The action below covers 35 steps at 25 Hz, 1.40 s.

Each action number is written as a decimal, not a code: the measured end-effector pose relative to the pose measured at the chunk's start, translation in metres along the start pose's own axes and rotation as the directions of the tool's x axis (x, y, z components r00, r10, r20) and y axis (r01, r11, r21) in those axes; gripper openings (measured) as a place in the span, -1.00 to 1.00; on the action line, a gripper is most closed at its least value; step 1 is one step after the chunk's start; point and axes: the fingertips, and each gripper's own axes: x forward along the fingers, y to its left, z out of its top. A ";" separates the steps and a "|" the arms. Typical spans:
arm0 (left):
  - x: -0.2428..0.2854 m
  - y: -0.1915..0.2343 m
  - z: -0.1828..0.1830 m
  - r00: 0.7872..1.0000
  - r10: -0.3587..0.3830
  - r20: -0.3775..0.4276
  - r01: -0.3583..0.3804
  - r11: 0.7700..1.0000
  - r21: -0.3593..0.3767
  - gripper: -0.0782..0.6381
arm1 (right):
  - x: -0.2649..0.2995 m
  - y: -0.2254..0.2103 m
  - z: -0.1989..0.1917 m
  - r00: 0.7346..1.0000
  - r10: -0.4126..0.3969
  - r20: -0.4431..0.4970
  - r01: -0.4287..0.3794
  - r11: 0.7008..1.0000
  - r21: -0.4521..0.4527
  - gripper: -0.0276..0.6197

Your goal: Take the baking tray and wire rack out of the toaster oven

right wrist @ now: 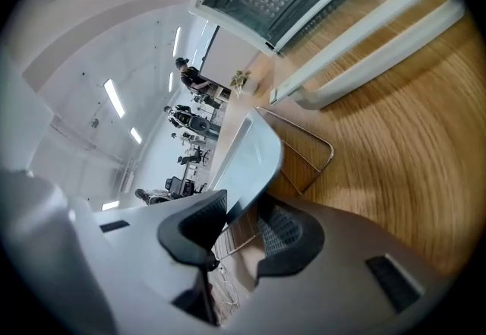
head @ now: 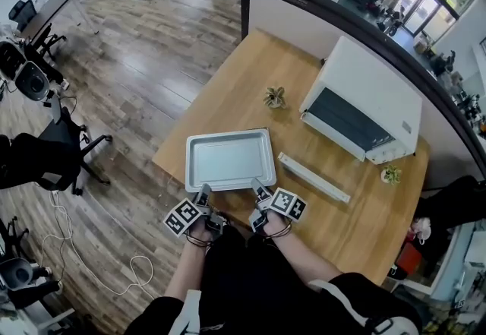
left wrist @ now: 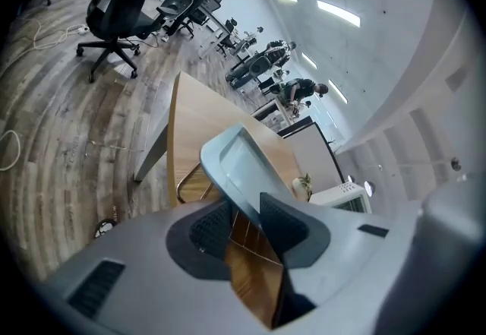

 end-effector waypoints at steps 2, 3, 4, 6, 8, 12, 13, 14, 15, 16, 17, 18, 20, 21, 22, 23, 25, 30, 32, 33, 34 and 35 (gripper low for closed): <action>0.003 0.002 -0.001 0.999 0.037 -0.029 -0.036 0.999 0.032 -0.48 | 0.002 -0.007 -0.004 0.998 -0.051 -0.029 0.051 0.999 -0.011 -0.51; 0.004 0.005 -0.002 0.997 0.062 -0.041 -0.060 0.997 0.047 -0.48 | 0.002 -0.010 -0.007 0.996 -0.074 -0.039 0.074 0.997 -0.018 -0.49; 0.005 0.007 -0.004 0.995 0.091 -0.051 -0.088 0.994 0.062 -0.46 | 0.003 -0.011 -0.008 0.995 -0.091 -0.045 0.090 0.996 -0.026 -0.43; 0.006 0.009 -0.007 0.987 0.147 -0.067 -0.141 0.986 0.086 -0.41 | 0.004 -0.010 -0.010 0.992 -0.113 -0.051 0.110 0.993 -0.047 -0.23; 0.007 0.007 -0.012 0.979 0.183 -0.089 -0.173 0.978 0.114 -0.26 | 0.005 -0.009 -0.010 0.989 -0.133 -0.065 0.130 0.990 -0.049 -0.10; 0.008 0.009 -0.024 0.964 0.228 -0.138 -0.208 0.967 0.145 -0.14 | 0.005 -0.015 -0.013 0.980 -0.168 -0.111 0.166 0.986 -0.022 0.07; 0.008 0.012 -0.026 0.961 0.233 -0.148 -0.214 0.968 0.135 -0.14 | 0.005 -0.018 -0.015 0.977 -0.171 -0.125 0.172 0.985 -0.001 0.11; 0.007 0.016 -0.027 0.959 0.236 -0.155 -0.220 0.969 0.117 -0.14 | 0.006 -0.020 -0.017 0.975 -0.172 -0.139 0.177 0.984 0.026 0.15; 0.007 0.019 -0.028 0.958 0.239 -0.158 -0.226 0.969 0.095 -0.12 | 0.005 -0.023 -0.021 0.973 -0.173 -0.154 0.182 0.982 0.049 0.16; 0.005 0.023 -0.029 0.958 0.242 -0.157 -0.233 0.970 0.077 -0.12 | 0.003 -0.026 -0.024 0.970 -0.175 -0.167 0.187 0.980 0.063 0.18; 0.003 0.026 -0.028 0.957 0.247 -0.151 -0.240 0.969 0.065 -0.12 | 0.002 -0.027 -0.027 0.968 -0.177 -0.178 0.191 0.979 0.064 0.18; 0.000 0.029 -0.028 0.956 0.254 -0.145 -0.247 0.967 0.064 -0.12 | 0.000 -0.028 -0.029 0.966 -0.178 -0.185 0.191 0.980 0.055 0.18; -0.006 0.034 -0.029 0.953 0.267 -0.145 -0.257 0.963 0.084 -0.12 | -0.004 -0.028 -0.033 0.965 -0.179 -0.190 0.186 0.982 0.018 0.18; -0.009 0.035 -0.031 0.951 0.270 -0.151 -0.257 0.961 0.101 -0.12 | -0.007 -0.028 -0.033 0.965 -0.179 -0.190 0.182 0.983 -0.004 0.18; -0.012 0.034 -0.033 0.950 0.271 -0.157 -0.253 0.960 0.123 -0.12 | -0.009 -0.027 -0.032 0.965 -0.179 -0.190 0.177 0.984 -0.029 0.18; -0.015 0.032 -0.036 0.949 0.269 -0.163 -0.246 0.958 0.148 -0.12 | -0.012 -0.026 -0.032 0.965 -0.180 -0.189 0.172 0.983 -0.057 0.18; -0.020 0.023 -0.040 0.951 0.257 -0.170 -0.222 0.954 0.199 -0.12 | -0.018 -0.023 -0.029 0.966 -0.182 -0.181 0.162 0.979 -0.120 0.16; -0.009 -0.024 -0.053 0.963 0.175 -0.207 -0.088 0.923 0.373 -0.16 | -0.036 -0.018 -0.009 0.972 -0.216 -0.096 0.178 0.935 -0.306 -0.27; 0.004 -0.051 -0.065 0.958 0.134 -0.255 0.019 0.854 0.519 -0.43 | -0.045 -0.017 0.005 0.971 -0.235 -0.039 0.199 0.891 -0.407 -0.68; 0.009 -0.067 -0.072 0.954 0.108 -0.278 0.081 0.804 0.589 -0.64 | -0.051 -0.016 0.013 0.972 -0.234 -0.007 0.204 0.864 -0.460 -0.90; 0.014 -0.083 -0.079 0.952 0.077 -0.297 0.141 0.750 0.647 -0.67 | -0.058 -0.013 0.021 0.974 -0.225 0.024 0.206 0.836 -0.509 -0.90; 0.018 -0.100 -0.085 0.948 0.045 -0.314 0.195 0.698 0.689 -0.69 | -0.065 -0.010 0.031 0.976 -0.212 0.058 0.209 0.809 -0.550 -0.90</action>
